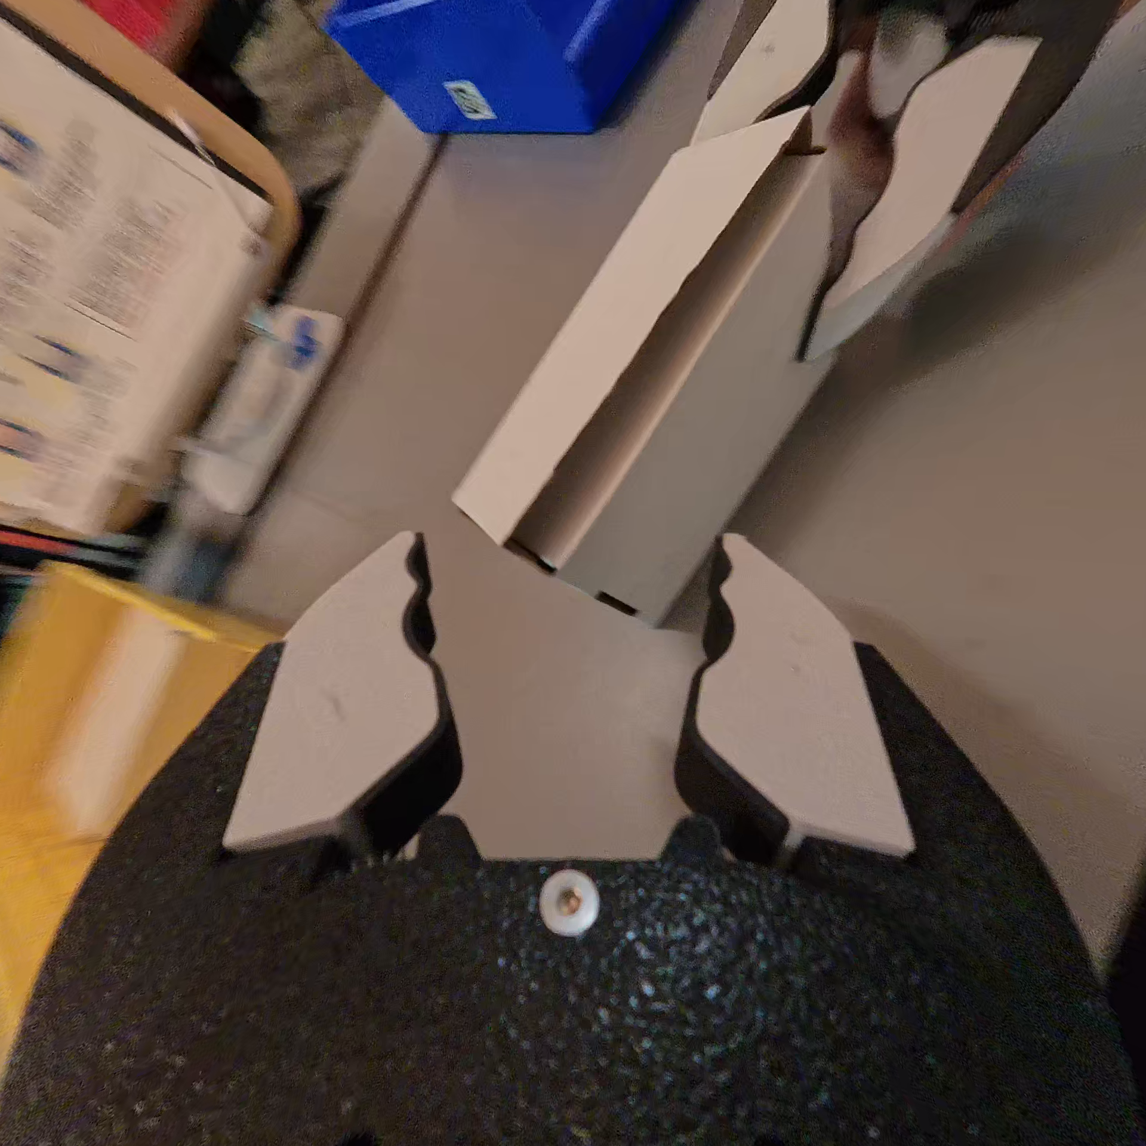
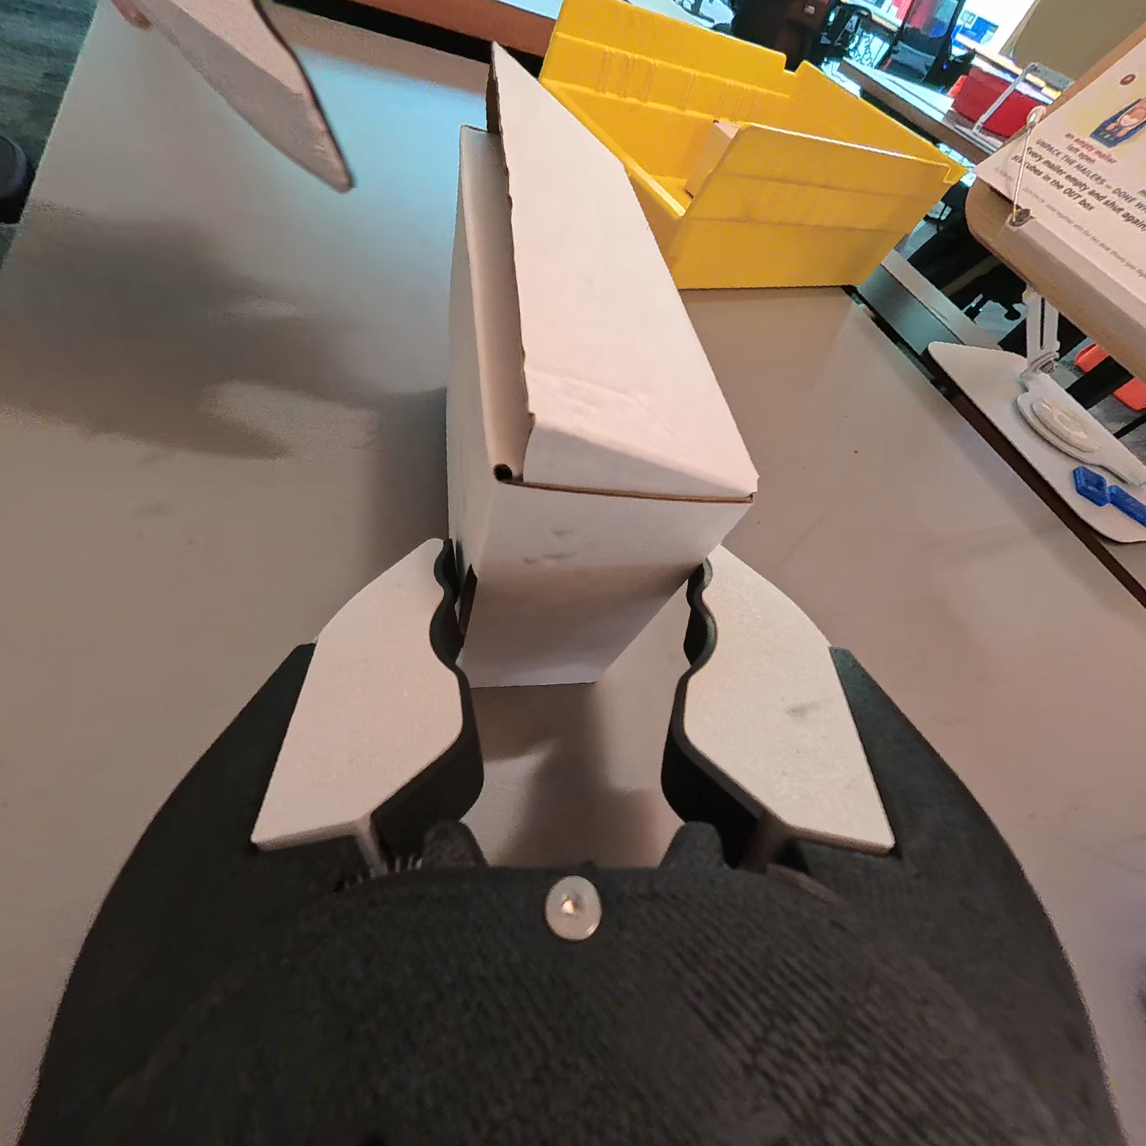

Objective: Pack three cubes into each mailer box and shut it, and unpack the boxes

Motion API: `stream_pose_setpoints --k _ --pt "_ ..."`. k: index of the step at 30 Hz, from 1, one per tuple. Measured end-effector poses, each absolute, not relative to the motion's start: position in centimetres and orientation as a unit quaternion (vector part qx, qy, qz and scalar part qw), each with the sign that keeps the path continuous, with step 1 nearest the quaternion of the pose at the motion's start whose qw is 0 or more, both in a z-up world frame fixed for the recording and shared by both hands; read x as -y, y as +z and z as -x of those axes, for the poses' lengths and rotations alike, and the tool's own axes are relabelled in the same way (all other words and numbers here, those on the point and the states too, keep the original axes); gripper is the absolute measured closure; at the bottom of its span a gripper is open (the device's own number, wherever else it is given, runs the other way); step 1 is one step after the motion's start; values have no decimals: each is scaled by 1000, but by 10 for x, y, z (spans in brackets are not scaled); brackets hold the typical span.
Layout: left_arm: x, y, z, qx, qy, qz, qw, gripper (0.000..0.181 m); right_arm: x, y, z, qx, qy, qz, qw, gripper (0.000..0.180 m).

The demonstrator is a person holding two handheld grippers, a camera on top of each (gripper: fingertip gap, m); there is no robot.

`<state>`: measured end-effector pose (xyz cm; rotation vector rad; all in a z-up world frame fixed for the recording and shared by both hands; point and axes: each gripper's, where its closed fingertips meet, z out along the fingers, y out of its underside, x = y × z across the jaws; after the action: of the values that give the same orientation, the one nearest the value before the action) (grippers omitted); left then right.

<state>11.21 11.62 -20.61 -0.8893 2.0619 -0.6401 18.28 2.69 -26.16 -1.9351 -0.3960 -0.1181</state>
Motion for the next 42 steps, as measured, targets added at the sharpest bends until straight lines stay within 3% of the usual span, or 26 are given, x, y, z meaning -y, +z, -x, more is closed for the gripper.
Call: stream_pose_setpoints --k 1,4,10,14,20,23,25,28,34,37,42 --pt "-119 -213 -110 -806 -293 372 355 89 -27 -262 -183 170 -50 816 550 108" --pt "-131 -235 -117 -778 -380 410 287 85 -26 -261 -180 179 -46 814 551 108" --pt "-106 -276 -123 -806 -414 386 171 81 -23 -261 -169 212 -33 803 556 109" --pt "-93 -277 -133 -813 -425 329 226 96 -22 -263 -162 211 -10 809 549 109" --pt "-92 -277 -134 -806 -432 329 236 97 -7 -243 -168 200 -27 812 547 103" --pt "-93 -278 -135 -802 -431 341 235 97 -9 -188 -170 184 -101 771 601 112" --pt "-93 -278 -135 -802 -432 341 233 97 -16 -171 -159 230 -168 759 586 116" --pt "-93 -278 -134 -802 -432 341 232 97 -28 -180 -158 300 -262 777 488 118" --pt "-94 -278 -135 -801 -430 344 236 98 -39 -192 -155 393 -315 777 377 146" --pt "-95 -279 -136 -800 -425 346 242 99 -37 -200 -157 431 -344 775 308 168" --pt "-95 -279 -137 -802 -422 344 247 99 -38 -194 -160 414 -311 798 308 175"
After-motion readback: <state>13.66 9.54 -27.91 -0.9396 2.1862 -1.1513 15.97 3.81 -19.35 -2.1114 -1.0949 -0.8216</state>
